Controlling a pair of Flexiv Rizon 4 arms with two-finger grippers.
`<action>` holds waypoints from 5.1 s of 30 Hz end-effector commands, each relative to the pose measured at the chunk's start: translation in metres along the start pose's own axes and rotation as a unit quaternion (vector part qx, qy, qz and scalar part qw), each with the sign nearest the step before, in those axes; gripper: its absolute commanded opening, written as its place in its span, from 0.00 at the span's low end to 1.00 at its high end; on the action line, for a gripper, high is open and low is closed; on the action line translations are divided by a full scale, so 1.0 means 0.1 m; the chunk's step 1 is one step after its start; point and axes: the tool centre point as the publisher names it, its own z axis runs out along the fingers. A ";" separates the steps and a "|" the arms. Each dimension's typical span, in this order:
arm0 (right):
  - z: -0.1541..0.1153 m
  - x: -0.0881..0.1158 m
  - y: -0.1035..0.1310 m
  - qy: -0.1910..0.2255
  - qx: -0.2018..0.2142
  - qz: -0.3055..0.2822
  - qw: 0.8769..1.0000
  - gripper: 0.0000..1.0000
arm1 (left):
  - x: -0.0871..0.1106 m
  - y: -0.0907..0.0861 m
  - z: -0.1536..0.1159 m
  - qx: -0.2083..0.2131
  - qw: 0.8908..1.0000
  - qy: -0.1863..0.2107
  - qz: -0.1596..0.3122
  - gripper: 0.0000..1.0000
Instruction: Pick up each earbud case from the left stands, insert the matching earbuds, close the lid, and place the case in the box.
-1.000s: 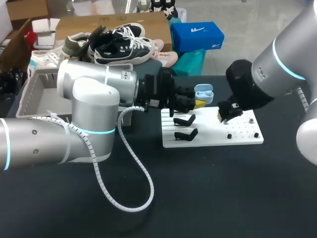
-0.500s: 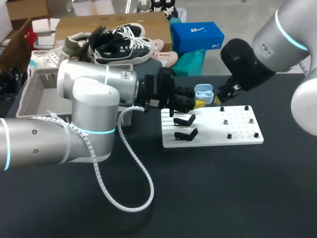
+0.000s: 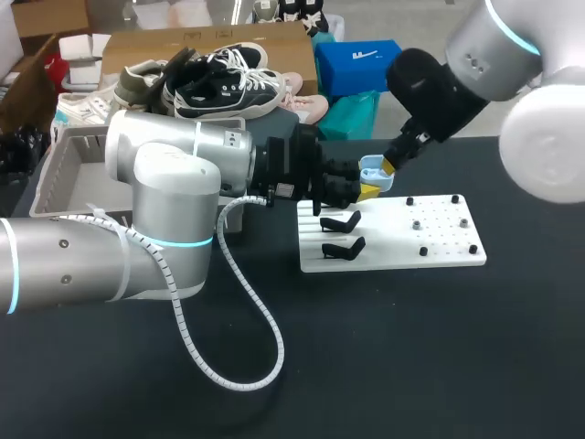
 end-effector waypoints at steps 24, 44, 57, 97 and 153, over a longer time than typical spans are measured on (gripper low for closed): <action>0.20 -0.15 -0.07 0.020 -0.015 -0.015 1.000 0.00 | 0.00 -0.01 0.00 -0.001 1.000 -0.001 0.000 0.00; 0.29 -0.16 -0.05 0.030 -0.016 -0.017 0.999 0.00 | 0.00 -0.01 0.00 -0.001 1.000 -0.001 0.000 0.00; 0.32 -0.16 -0.05 0.031 -0.015 -0.016 0.999 0.00 | 0.00 -0.01 0.00 -0.001 1.000 -0.001 0.000 0.00; 0.34 -0.12 -0.06 0.037 -0.004 -0.008 0.999 0.18 | 0.00 -0.01 0.00 -0.001 1.000 -0.001 0.000 0.00; 0.24 -0.64 -0.60 -0.021 0.056 0.066 0.996 0.31 | 0.00 -0.01 0.00 -0.001 1.000 -0.001 0.000 0.00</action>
